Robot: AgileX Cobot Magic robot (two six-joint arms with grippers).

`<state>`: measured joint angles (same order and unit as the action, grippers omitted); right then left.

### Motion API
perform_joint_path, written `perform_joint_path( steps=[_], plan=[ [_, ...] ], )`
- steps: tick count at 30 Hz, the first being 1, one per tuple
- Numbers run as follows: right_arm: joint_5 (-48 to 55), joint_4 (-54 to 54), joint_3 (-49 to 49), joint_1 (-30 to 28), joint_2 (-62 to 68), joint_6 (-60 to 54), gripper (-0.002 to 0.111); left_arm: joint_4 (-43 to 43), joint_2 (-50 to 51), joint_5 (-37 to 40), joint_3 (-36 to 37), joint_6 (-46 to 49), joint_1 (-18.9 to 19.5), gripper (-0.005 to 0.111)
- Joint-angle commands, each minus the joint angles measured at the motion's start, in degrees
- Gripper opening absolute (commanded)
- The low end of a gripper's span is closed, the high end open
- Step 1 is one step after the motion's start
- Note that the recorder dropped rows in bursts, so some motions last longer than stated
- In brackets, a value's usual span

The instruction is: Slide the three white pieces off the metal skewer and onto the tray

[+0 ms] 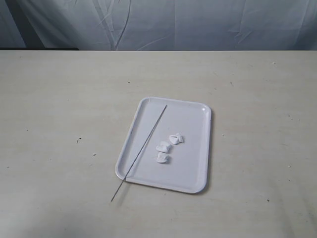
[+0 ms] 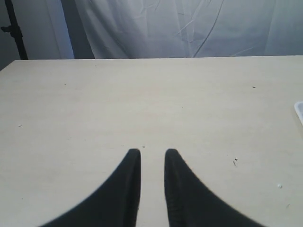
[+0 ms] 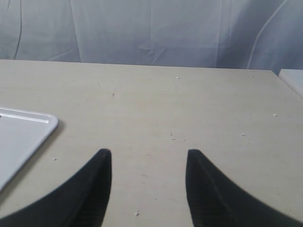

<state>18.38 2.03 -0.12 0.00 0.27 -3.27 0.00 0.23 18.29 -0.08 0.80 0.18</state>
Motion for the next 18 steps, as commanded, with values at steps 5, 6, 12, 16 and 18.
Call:
perform_joint_path(
  steps=[5,6,12,16,18],
  plan=[
    [-0.2,-0.1,0.1,0.1,-0.3,-0.6,0.047,0.0,-0.2,-0.3,0.1,2.4,0.4,0.019],
    [-0.2,-0.1,0.1,0.1,-0.3,-0.6,0.047,0.0,-0.2,-0.3,0.1,2.4,0.4,0.019],
    [-0.2,-0.1,0.1,0.1,-0.3,-0.6,0.047,0.0,-0.2,-0.3,0.1,2.4,1.0,0.019],
    [-0.2,0.2,0.1,0.1,-0.3,-0.6,0.047,0.0,-0.2,-0.3,0.1,2.4,2.1,0.019],
    [-0.2,0.2,0.1,0.1,-0.3,-0.6,0.047,0.0,-0.2,-0.3,0.1,2.4,2.1,0.019]
  ],
)
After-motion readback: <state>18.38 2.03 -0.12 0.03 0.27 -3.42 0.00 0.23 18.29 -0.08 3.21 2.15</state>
